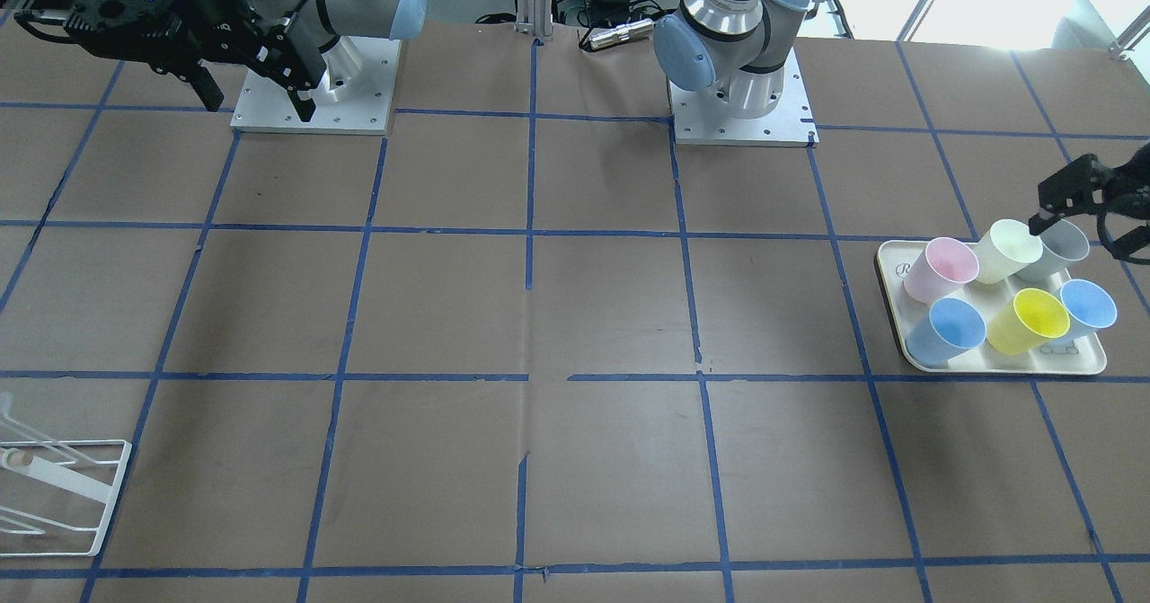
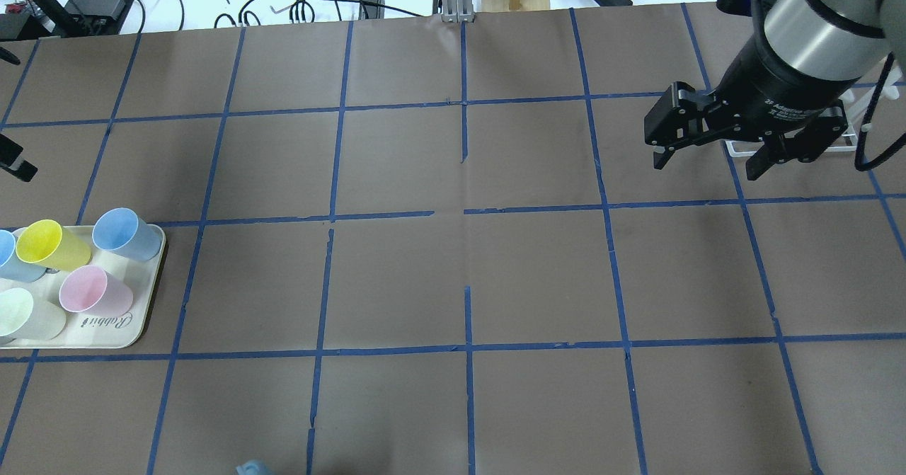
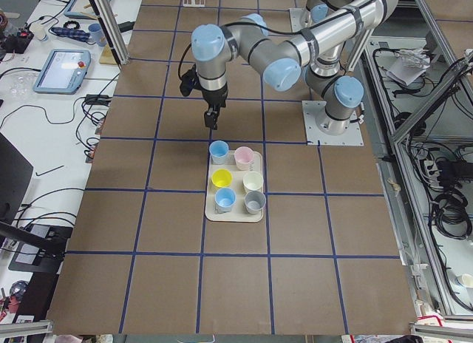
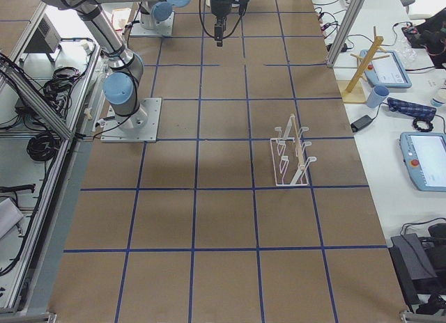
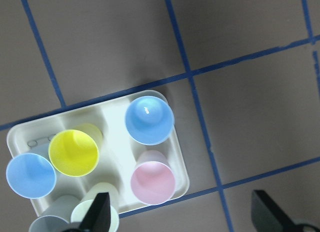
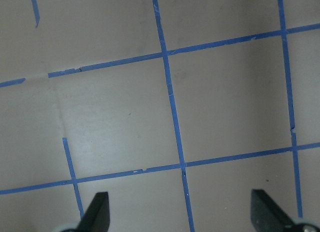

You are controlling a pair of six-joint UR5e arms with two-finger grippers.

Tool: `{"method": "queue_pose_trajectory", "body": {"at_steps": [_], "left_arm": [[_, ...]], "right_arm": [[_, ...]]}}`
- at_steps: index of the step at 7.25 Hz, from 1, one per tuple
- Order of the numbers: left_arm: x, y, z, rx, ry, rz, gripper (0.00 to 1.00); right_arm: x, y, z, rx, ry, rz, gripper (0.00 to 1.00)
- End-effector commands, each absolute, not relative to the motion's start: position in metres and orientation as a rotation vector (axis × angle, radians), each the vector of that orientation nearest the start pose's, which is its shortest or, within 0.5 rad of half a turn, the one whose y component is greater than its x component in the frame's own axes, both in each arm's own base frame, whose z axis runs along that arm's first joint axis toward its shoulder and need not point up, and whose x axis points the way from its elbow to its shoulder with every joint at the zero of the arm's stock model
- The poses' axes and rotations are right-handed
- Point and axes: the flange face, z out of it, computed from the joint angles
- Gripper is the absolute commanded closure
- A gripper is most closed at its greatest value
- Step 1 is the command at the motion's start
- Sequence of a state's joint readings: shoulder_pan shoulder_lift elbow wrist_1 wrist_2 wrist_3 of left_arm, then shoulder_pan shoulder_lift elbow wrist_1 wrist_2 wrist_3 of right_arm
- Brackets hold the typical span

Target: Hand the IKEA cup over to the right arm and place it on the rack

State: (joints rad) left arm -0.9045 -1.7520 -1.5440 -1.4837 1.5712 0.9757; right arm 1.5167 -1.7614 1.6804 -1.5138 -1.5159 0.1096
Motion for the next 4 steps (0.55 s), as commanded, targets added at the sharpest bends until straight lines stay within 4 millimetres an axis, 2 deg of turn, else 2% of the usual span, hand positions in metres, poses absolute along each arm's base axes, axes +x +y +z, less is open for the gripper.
{"method": "queue_pose_trajectory", "body": {"at_steps": [1, 2, 3, 4], "left_arm": [[0.324, -0.534, 0.338, 0.639, 3.105, 0.029, 0.00], [0.348, -0.536, 0.313, 0.687, 3.109, 0.034, 0.00], [0.368, -0.535, 0.291, 0.664, 3.134, 0.056, 0.00], [0.375, -0.540, 0.266, 0.653, 3.161, 0.055, 0.00]], "right_arm": [[0.117, -0.420, 0.517, 0.237, 3.069, -0.040, 0.00], [0.119, -0.419, 0.521, 0.236, 3.067, -0.051, 0.00], [0.114, -0.421, 0.514, 0.245, 3.073, -0.027, 0.00], [0.113, -0.421, 0.512, 0.249, 3.088, -0.022, 0.00]]}}
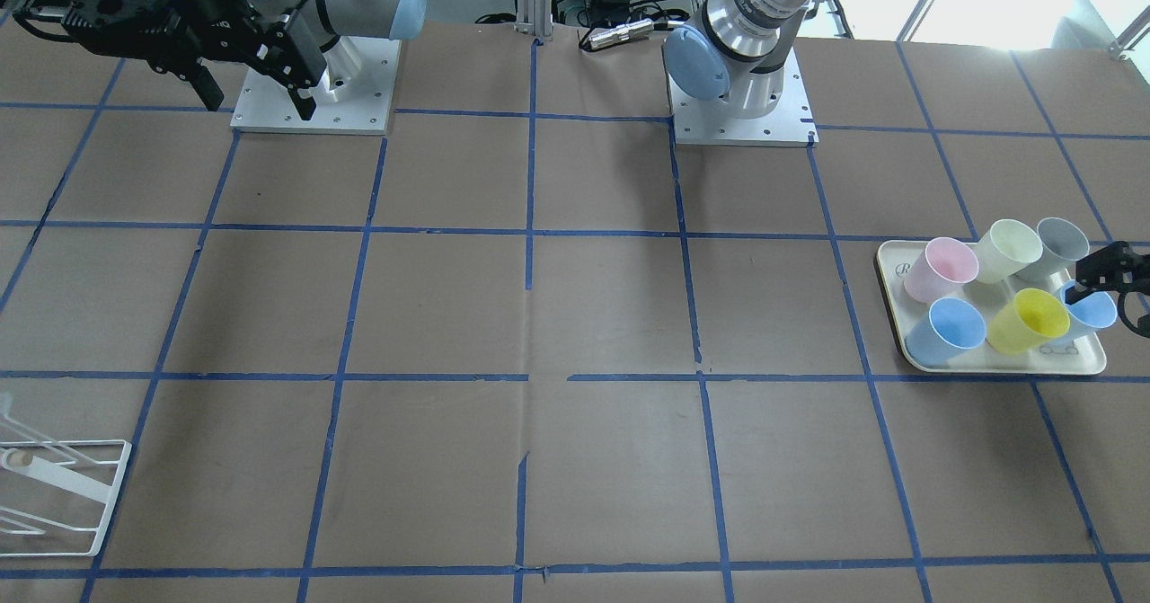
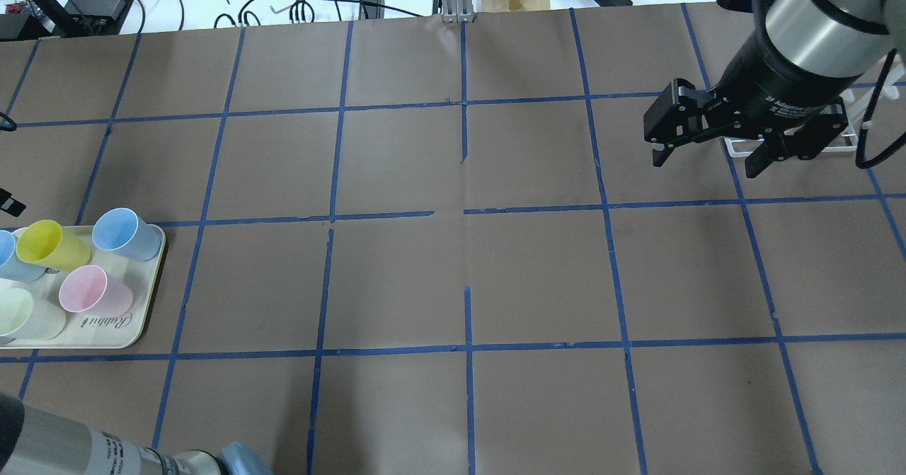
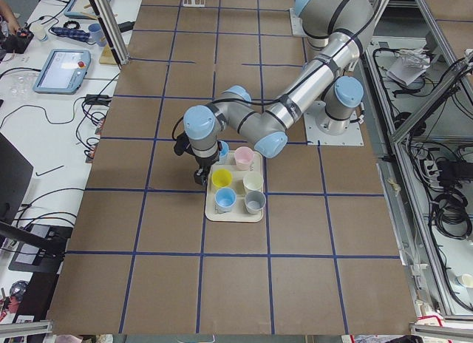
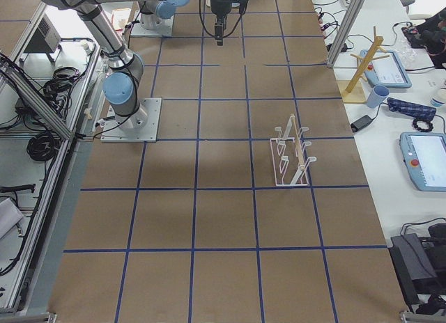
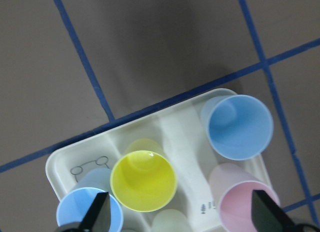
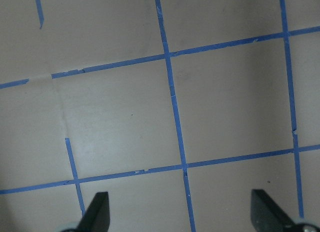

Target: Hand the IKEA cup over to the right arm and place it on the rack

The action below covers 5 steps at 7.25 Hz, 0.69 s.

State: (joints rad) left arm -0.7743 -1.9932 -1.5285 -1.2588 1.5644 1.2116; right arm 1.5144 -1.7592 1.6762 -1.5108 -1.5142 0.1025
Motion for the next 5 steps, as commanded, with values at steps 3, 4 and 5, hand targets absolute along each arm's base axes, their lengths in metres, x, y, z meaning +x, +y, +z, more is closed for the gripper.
{"method": "queue_pose_trajectory", "body": {"at_steps": [3, 4, 5], "left_arm": [[0.375, -0.534, 0.243, 0.657, 3.176, 0.146, 0.00], [0.374, -0.533, 0.236, 0.659, 3.186, 0.160, 0.00], [0.373, -0.532, 0.233, 0.658, 3.190, 0.168, 0.00]], "right_arm": [[0.111, -0.452, 0.482, 0.291, 2.925, 0.077, 0.00], [0.108, -0.465, 0.481, 0.316, 2.743, 0.062, 0.00], [0.095, -0.475, 0.482, 0.251, 2.619, 0.002, 0.00]]}}
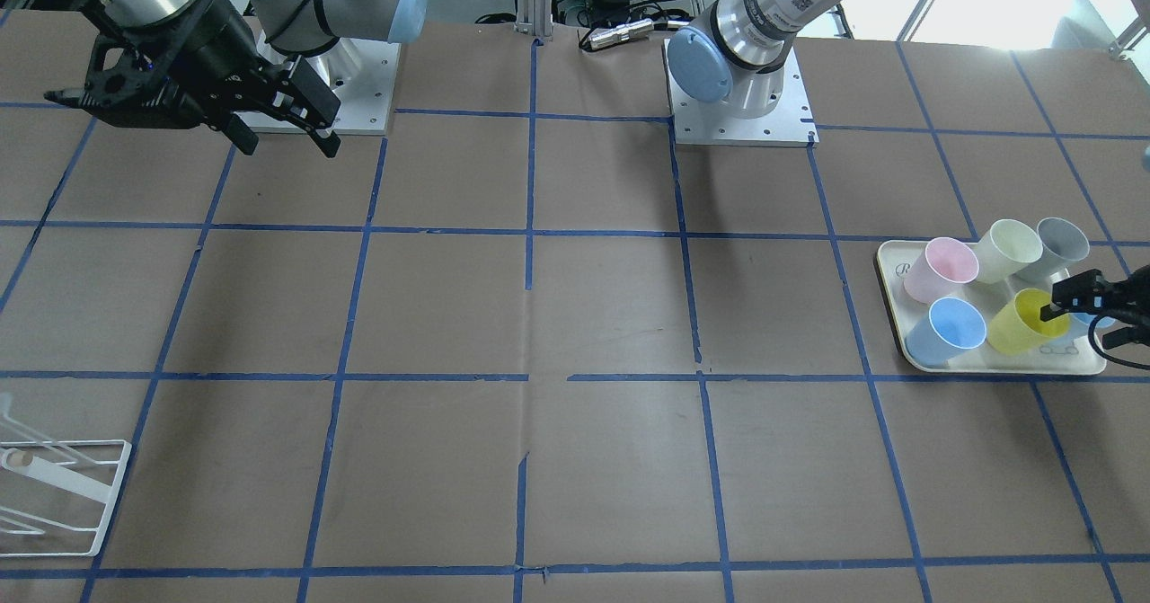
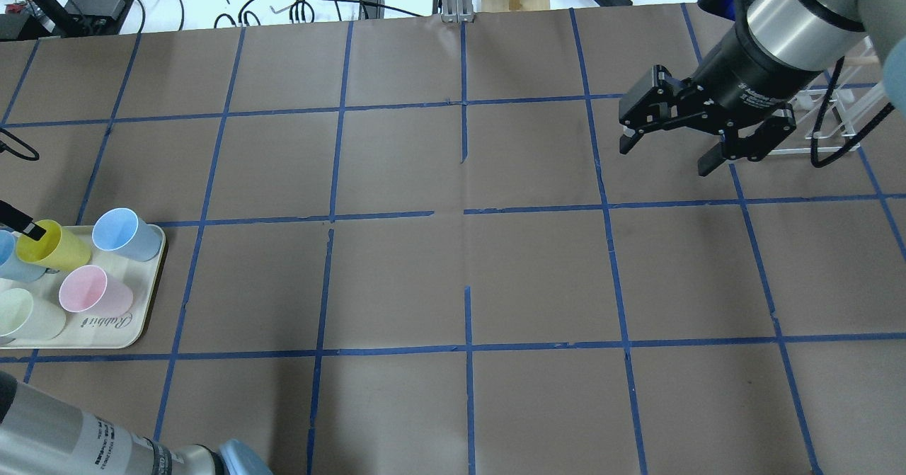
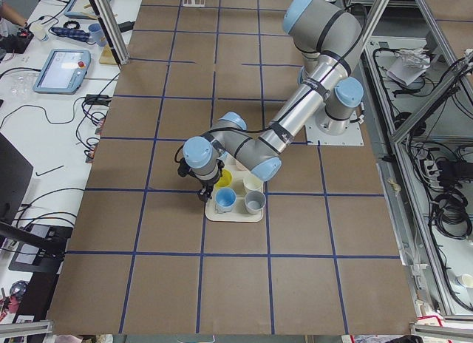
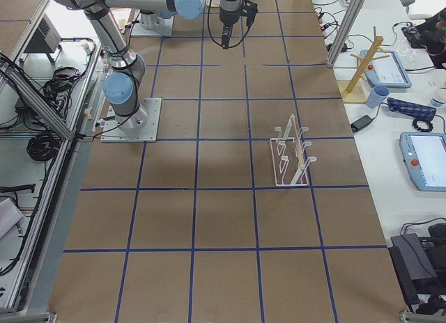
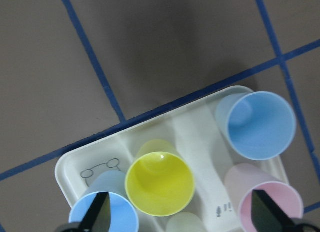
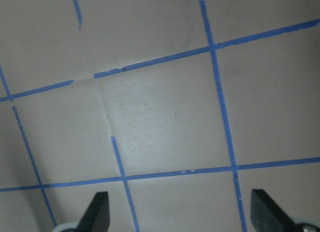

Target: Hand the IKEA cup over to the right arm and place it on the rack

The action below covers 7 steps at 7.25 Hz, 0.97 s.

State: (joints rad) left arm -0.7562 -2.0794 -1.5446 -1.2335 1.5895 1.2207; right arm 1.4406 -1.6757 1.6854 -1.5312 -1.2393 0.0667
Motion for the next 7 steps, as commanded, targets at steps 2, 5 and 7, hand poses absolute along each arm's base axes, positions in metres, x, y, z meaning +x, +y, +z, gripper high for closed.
{"method": "queue_pose_trajectory", "body": {"at_steps": [2, 5, 7], "left_arm": [[0.370, -0.533, 0.226, 0.661, 3.186, 0.185, 0.02], [0.363, -0.532, 0.217, 0.665, 3.160, 0.157, 0.29], [0.358, -0.529, 0.226, 0.667, 3.149, 0.146, 0.44]], "right_arm": [[0.079, -0.481, 0.484, 0.227, 2.503, -0.053, 0.00], [0.099, -0.499, 0.464, 0.257, 2.079, -0.036, 0.00], [0.103, -0.494, 0.454, 0.247, 2.067, -0.018, 0.00]]}}
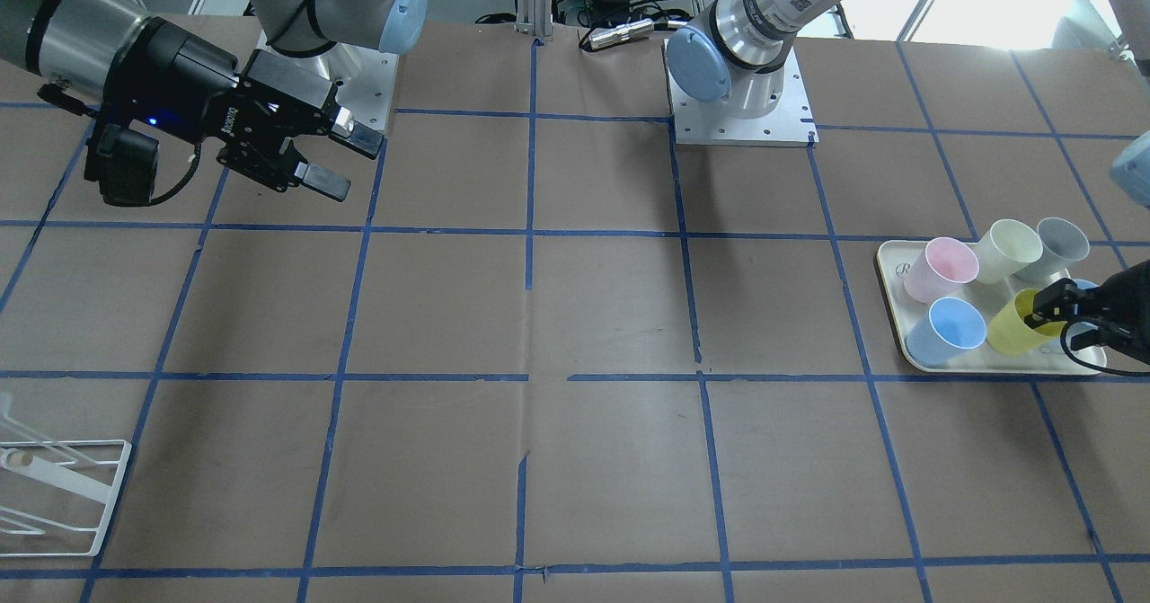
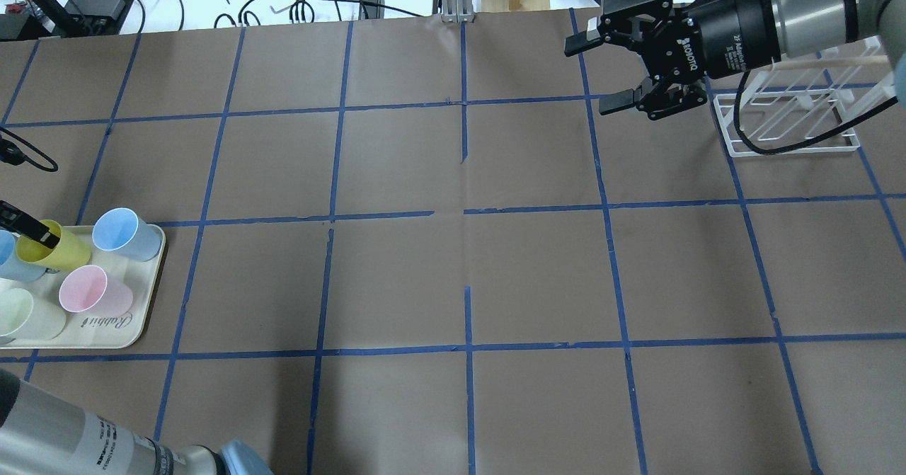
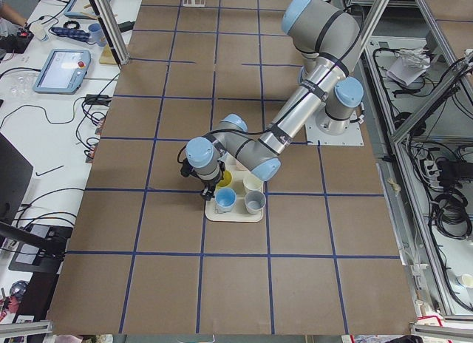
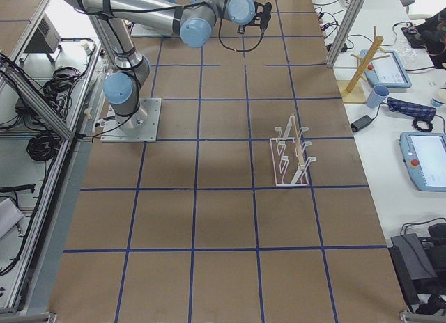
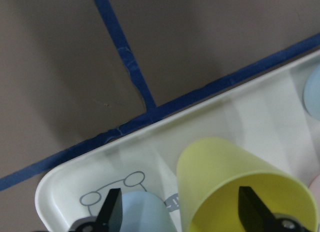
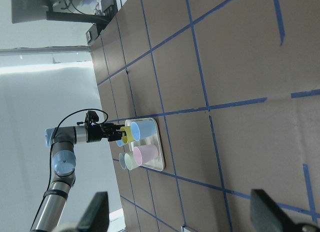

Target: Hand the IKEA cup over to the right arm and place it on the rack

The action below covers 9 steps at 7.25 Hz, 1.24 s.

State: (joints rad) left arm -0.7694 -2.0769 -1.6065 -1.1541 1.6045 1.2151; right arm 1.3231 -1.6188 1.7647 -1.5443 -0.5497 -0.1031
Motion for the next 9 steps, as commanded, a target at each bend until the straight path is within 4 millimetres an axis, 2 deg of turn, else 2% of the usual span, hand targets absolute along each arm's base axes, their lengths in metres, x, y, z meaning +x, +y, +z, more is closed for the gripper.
{"method": "queue_pose_trajectory", "body": {"at_steps": [1, 2, 3, 4, 5, 6, 7, 9], "left_arm": [[0.356, -0.528, 0.228, 0.677, 3.149, 0.142, 0.45], [0.357, -0.523, 0.222, 0.673, 3.164, 0.144, 0.45], [0.358, -0.521, 0.218, 0.680, 3.156, 0.126, 0.44], [0.358, -0.521, 0.221, 0.680, 3.133, 0.102, 0.43], [0.357, -0.521, 0.225, 0.683, 3.126, 0.093, 0.43], [0.355, -0.521, 0.228, 0.682, 3.123, 0.087, 0.44], [0.355, -0.521, 0.226, 0.679, 3.137, 0.070, 0.54], [0.354, -0.522, 0.226, 0.682, 3.142, 0.055, 0.67]], "right_arm": [[0.107, -0.490, 0.439, 0.170, 1.970, -0.070, 0.00], [0.112, -0.482, 0.426, 0.159, 1.861, -0.100, 0.00], [0.116, -0.479, 0.430, 0.170, 1.773, -0.128, 0.00], [0.119, -0.478, 0.433, 0.165, 1.743, -0.138, 0.00], [0.123, -0.476, 0.430, 0.081, 1.745, -0.197, 0.00], [0.125, -0.468, 0.417, 0.086, 1.708, -0.207, 0.00], [0.128, -0.462, 0.403, 0.111, 1.649, -0.211, 0.00], [0.128, -0.462, 0.405, 0.134, 1.565, -0.241, 0.00]]}}
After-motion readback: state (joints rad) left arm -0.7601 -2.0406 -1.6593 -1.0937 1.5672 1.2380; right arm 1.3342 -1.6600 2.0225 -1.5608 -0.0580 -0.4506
